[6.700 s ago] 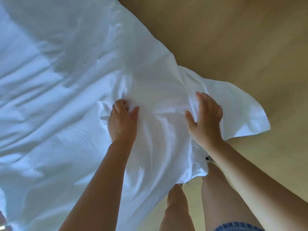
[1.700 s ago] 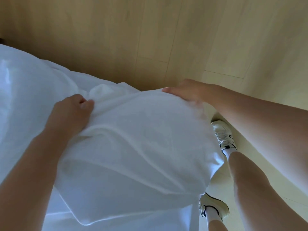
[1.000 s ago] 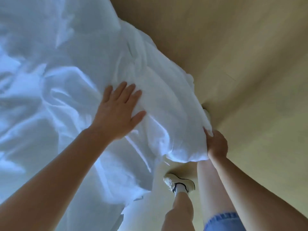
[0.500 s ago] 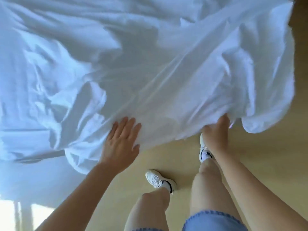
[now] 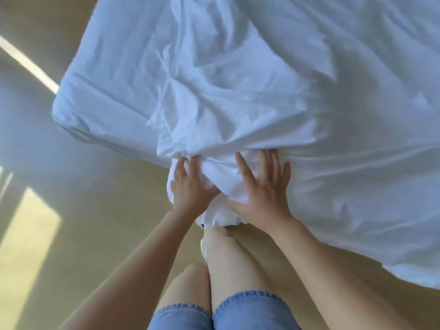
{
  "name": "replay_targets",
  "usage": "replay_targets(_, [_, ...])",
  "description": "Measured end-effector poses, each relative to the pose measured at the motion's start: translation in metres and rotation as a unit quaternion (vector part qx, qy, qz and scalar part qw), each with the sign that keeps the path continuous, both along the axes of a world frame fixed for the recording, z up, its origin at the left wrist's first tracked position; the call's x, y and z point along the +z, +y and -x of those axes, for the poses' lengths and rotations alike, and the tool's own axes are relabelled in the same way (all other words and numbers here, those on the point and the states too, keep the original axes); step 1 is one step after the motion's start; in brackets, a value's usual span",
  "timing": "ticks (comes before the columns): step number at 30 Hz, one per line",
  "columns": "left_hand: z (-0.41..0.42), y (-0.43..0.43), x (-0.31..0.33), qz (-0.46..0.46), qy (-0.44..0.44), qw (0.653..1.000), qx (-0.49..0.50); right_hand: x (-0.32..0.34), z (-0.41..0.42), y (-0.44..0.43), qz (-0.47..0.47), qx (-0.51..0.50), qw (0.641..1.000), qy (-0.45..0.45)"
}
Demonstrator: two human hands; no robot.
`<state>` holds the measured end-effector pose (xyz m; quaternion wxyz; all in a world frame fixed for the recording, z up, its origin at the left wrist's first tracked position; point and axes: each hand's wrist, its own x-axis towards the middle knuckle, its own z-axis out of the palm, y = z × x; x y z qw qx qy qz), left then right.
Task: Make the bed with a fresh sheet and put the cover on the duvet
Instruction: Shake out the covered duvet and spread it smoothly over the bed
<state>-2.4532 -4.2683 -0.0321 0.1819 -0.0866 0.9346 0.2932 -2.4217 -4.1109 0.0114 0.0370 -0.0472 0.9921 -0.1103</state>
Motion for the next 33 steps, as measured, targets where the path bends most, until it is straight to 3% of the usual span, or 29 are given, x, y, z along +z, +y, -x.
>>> replay_targets(3, [0.038,0.014,0.002,-0.099,0.052,0.993,0.027,-0.001,0.019,-0.006,-0.119,0.088,0.989,-0.030])
replay_targets(6, [0.084,0.018,0.010,-0.157,0.106,0.982,0.017,0.003,0.074,0.014,-0.102,0.010,0.994,0.027])
replay_targets(8, [0.107,0.011,0.008,-0.137,0.138,0.981,-0.015,0.009,0.120,0.040,-0.062,-0.086,0.994,0.040])
replay_targets(10, [0.124,0.000,-0.001,-0.069,0.155,0.983,-0.067,0.014,0.159,0.062,-0.038,-0.159,0.986,-0.007])
replay_targets(12, [0.139,-0.011,-0.017,-0.007,0.142,0.988,-0.060,0.009,0.179,0.069,-0.036,-0.177,0.982,-0.050])
replay_targets(16, [0.167,-0.016,-0.042,-0.014,0.035,0.992,0.121,-0.004,0.172,0.056,-0.035,-0.102,0.994,0.000])
replay_targets(20, [0.180,-0.008,-0.043,-0.115,0.006,0.983,0.140,-0.005,0.154,0.030,-0.081,0.008,0.994,0.068])
replay_targets(23, [0.182,-0.013,-0.018,-0.251,0.018,0.945,0.210,0.004,0.159,0.002,-0.079,0.093,0.991,0.062])
replay_targets(25, [0.171,-0.039,0.006,-0.269,0.027,0.950,0.156,0.017,0.174,-0.014,-0.073,0.107,0.990,0.048])
replay_targets(29, [0.112,-0.129,0.055,-0.170,0.049,0.984,-0.035,0.058,0.185,-0.052,-0.006,0.142,0.989,-0.042])
replay_targets(31, [0.089,-0.159,0.066,-0.117,0.048,0.991,-0.047,0.078,0.171,-0.075,0.019,0.182,0.964,-0.191])
replay_targets(33, [0.083,-0.169,0.060,-0.076,0.062,0.995,-0.009,0.089,0.148,-0.098,0.082,0.183,0.899,-0.390])
